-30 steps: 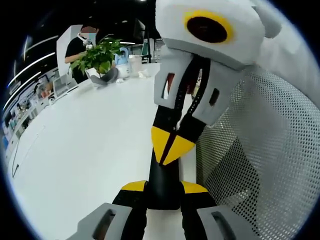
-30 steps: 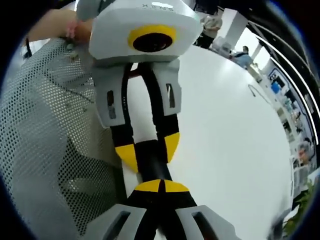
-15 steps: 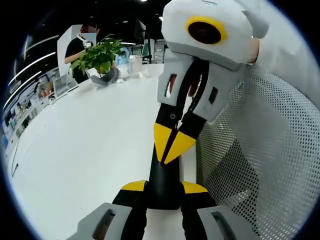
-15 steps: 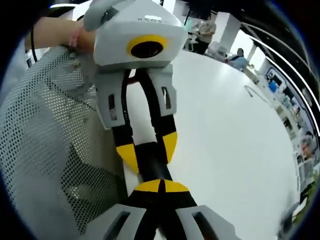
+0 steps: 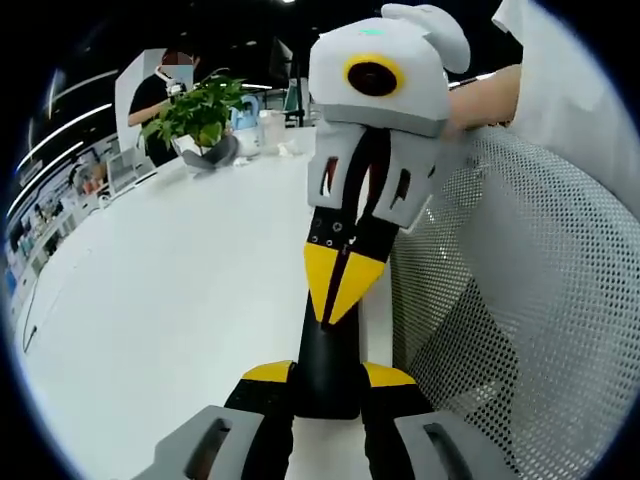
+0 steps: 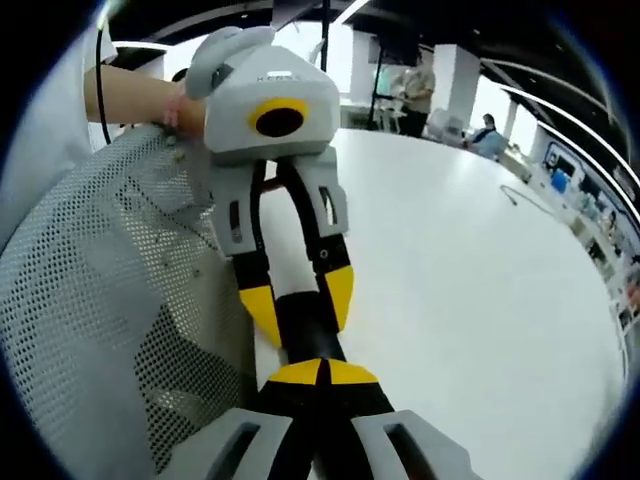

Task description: Press the specified remote control buttons in sequence, fully releasing each button before pressing the next.

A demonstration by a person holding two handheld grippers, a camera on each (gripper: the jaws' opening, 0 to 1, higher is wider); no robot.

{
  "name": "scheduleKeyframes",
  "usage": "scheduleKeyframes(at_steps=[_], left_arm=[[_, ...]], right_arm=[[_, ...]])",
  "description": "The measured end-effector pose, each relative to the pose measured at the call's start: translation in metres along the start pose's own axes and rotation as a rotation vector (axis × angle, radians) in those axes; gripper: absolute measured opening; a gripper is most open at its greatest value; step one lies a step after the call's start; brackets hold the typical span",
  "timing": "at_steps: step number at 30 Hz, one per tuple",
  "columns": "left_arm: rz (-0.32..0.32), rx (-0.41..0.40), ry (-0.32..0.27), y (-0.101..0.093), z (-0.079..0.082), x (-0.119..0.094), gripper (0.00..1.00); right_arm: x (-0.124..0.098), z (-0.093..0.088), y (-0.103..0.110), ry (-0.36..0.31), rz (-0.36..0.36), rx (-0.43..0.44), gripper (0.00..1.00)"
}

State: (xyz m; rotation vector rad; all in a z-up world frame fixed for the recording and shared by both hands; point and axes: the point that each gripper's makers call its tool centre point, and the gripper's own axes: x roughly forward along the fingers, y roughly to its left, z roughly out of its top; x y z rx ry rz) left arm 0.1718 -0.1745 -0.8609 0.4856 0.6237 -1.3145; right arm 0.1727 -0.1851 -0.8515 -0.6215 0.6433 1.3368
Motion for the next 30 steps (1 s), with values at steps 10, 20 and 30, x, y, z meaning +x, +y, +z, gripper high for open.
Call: scheduleKeyframes(at_steps=[10, 20, 30], left_arm=[[0.002, 0.000, -0.001, -0.0002, 0.0000, 0.0010, 0.25], [0.005, -0.003, 0.000, -0.0005, 0.0003, 0.0010, 0.25], [0.006, -0.003, -0.002, -0.0001, 0.0004, 0.0013, 0.25]], right_arm=[[0.0007, 0.0001, 0.0003, 0.004, -0.010, -0.014, 0.00], [0.0009, 0.0000, 0.0010, 0.015, -0.015, -0.049, 0.00], [0.0009, 0.0006, 0.0023, 0.010, -0.011, -0.043, 0.00]])
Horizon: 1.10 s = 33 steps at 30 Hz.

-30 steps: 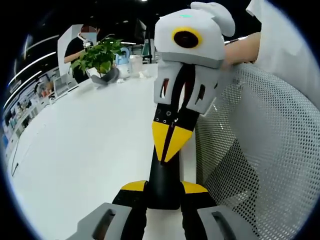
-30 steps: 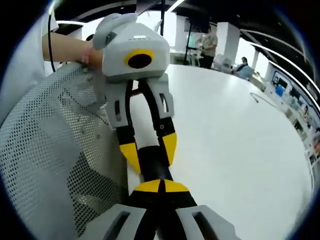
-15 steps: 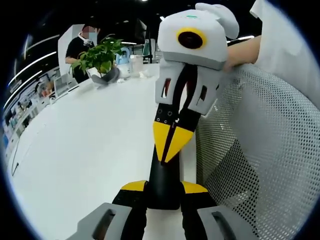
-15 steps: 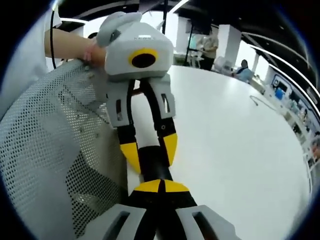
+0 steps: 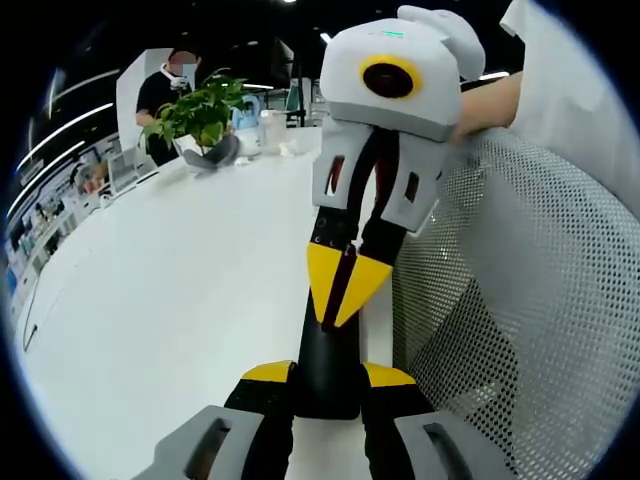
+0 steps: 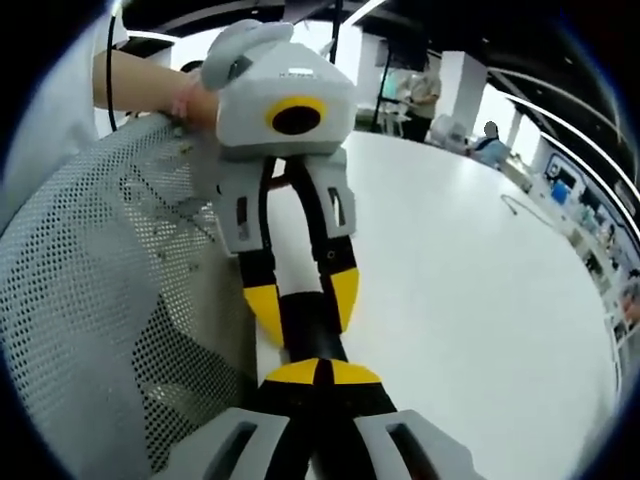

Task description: Press the specified remote control buttons in sequence, fully releasing each button before pressing the next.

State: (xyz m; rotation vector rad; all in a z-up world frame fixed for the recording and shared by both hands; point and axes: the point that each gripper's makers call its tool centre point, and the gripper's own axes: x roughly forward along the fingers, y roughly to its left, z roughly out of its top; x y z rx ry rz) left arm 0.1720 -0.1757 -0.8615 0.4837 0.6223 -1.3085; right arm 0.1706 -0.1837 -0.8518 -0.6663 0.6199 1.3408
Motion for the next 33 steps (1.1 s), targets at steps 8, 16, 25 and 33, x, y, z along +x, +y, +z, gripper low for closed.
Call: scheduleKeyframes(at_steps=[8, 16, 25, 33], left_arm=[[0.000, 0.000, 0.000, 0.000, 0.000, 0.000, 0.25], [0.001, -0.001, 0.000, 0.000, 0.000, 0.001, 0.25], [0.001, 0.000, -0.001, 0.000, 0.000, 0.000, 0.25], [0.000, -0.001, -0.002, 0.001, 0.000, 0.001, 0.25]], right_arm=[[0.002, 0.002, 0.003, -0.002, 0.008, -0.016, 0.04], [-0.003, -0.004, 0.001, 0.009, -0.007, -0.019, 0.15], [-0.009, -0.010, -0.006, 0.022, -0.025, -0.013, 0.24], [-0.011, -0.021, -0.007, 0.071, -0.024, -0.025, 0.28]])
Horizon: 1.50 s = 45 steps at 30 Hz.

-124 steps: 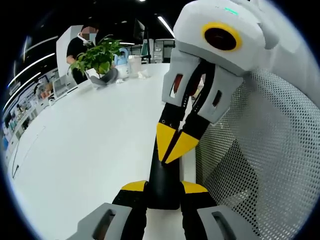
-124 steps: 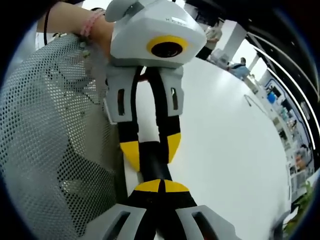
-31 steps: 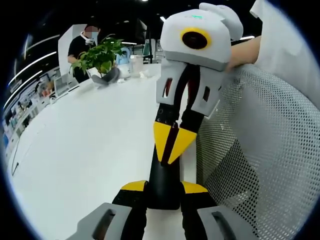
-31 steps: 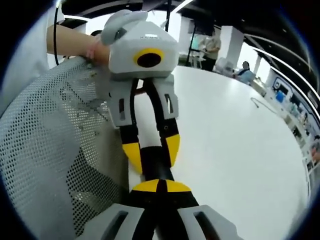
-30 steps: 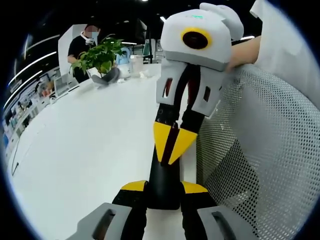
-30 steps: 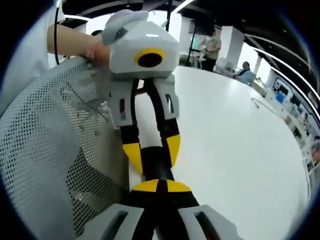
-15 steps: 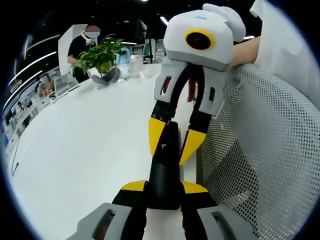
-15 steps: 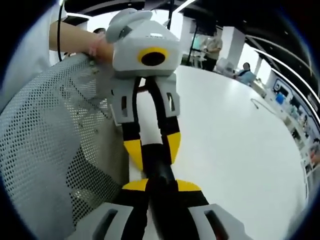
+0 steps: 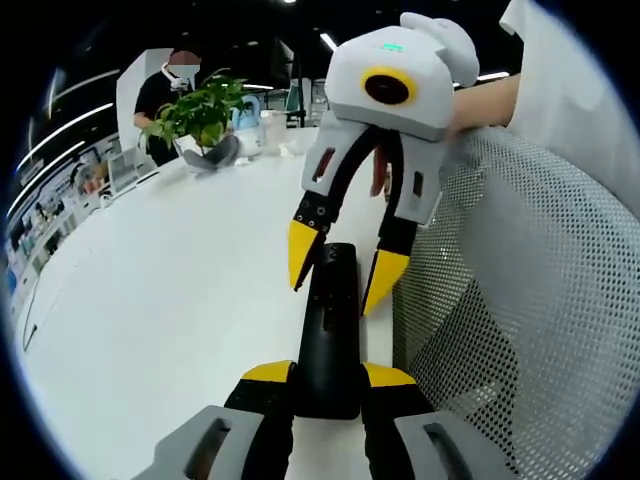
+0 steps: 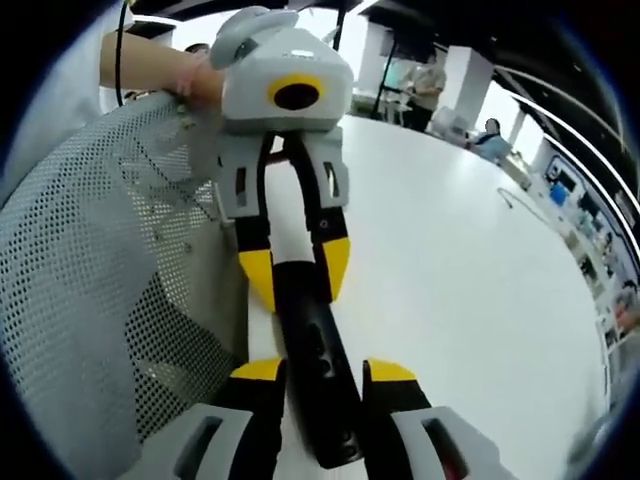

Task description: Press the specified remote control buttons in sequence, fully releasing each button before pressing the next.

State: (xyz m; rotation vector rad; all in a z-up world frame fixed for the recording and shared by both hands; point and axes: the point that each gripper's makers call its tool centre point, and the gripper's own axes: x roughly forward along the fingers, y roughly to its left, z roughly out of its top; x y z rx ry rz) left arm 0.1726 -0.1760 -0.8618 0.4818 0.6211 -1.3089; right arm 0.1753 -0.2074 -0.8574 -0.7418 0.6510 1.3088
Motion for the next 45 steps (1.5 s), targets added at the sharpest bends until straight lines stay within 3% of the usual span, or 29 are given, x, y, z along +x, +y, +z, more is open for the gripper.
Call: scheduleKeyframes(at_steps=[16, 42, 45], left_arm=[[0.000, 0.000, 0.000, 0.000, 0.000, 0.000, 0.25], [0.000, 0.004, 0.005, -0.001, 0.000, 0.000, 0.25], [-0.012, -0.028, 0.003, -0.003, 0.001, 0.000, 0.28]], right_arm=[[-0.008, -0.022, -0.005, 0.050, 0.004, 0.013, 0.24], [-0.006, -0.021, -0.004, 0.039, 0.010, 0.031, 0.23], [-0.006, -0.021, -0.004, 0.035, 0.011, 0.037, 0.23]])
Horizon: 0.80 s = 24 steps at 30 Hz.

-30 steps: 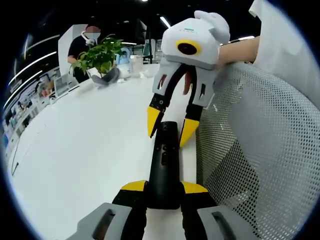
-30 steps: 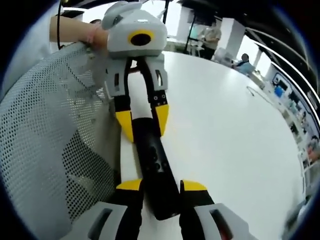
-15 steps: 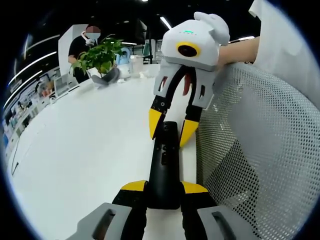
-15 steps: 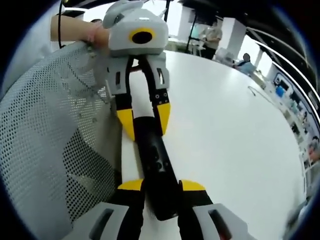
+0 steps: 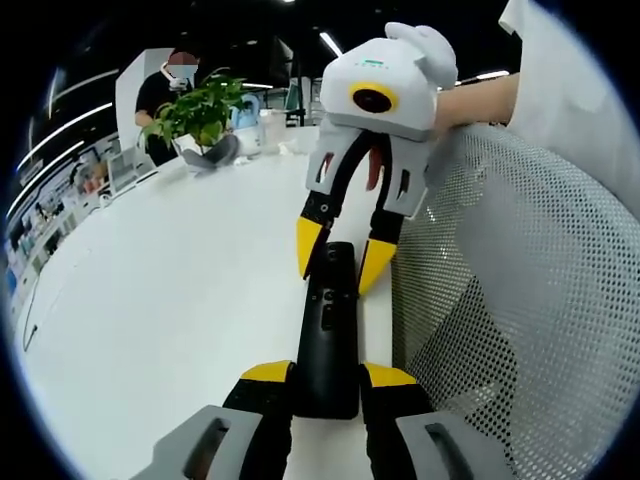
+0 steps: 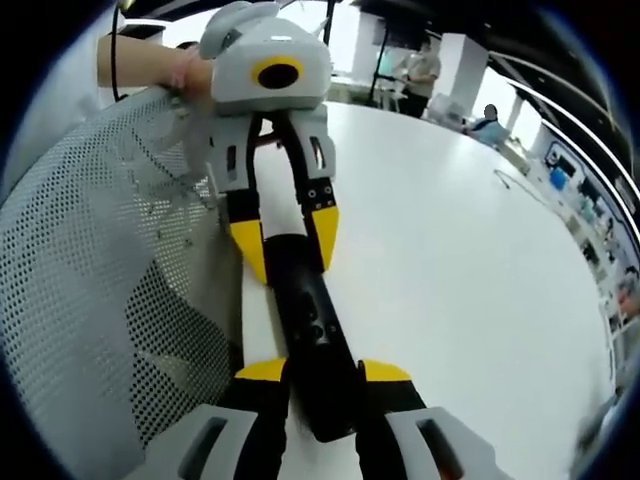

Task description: Press the specified remote control buttons in sequence, fully releasing each button before pressing the next.

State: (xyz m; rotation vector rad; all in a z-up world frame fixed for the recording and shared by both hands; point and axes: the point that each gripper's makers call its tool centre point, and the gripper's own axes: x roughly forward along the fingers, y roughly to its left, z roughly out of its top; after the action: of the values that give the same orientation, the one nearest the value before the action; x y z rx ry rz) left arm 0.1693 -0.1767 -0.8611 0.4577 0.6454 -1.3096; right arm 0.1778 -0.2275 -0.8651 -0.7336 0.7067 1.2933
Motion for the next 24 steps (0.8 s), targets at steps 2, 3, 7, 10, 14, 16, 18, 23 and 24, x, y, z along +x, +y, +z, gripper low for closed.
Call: scheduleKeyframes(at_steps=[2, 3, 7, 10, 14, 16, 18, 23, 24], left_arm=[[-0.010, -0.029, -0.002, -0.001, 0.001, -0.001, 0.30], [-0.010, -0.046, 0.000, 0.000, 0.002, -0.001, 0.31], [-0.009, -0.060, -0.017, 0.000, 0.006, -0.003, 0.31], [0.004, -0.075, -0.054, 0.003, 0.014, -0.007, 0.31], [0.023, -0.081, -0.056, 0.007, 0.014, -0.008, 0.33], [0.026, -0.097, -0.056, 0.008, 0.015, -0.009, 0.36], [0.029, -0.099, -0.060, 0.009, 0.015, -0.009, 0.38], [0.016, -0.109, -0.053, 0.007, 0.015, -0.009, 0.43], [0.013, -0.111, -0.055, 0.006, 0.015, -0.009, 0.45]], right_arm=[[0.000, 0.000, 0.000, -0.005, 0.002, 0.007, 0.23], [0.000, 0.001, 0.000, -0.006, 0.003, 0.010, 0.23], [0.001, 0.002, 0.001, -0.012, 0.009, 0.020, 0.22], [0.002, 0.002, 0.001, -0.016, 0.011, 0.025, 0.22], [0.002, 0.003, 0.001, -0.018, 0.012, 0.025, 0.22], [0.002, 0.003, 0.001, -0.018, 0.013, 0.026, 0.22], [0.002, 0.003, 0.001, -0.019, 0.013, 0.027, 0.22], [0.003, 0.004, 0.000, -0.022, 0.015, 0.029, 0.22], [0.003, 0.004, 0.000, -0.023, 0.016, 0.030, 0.22]])
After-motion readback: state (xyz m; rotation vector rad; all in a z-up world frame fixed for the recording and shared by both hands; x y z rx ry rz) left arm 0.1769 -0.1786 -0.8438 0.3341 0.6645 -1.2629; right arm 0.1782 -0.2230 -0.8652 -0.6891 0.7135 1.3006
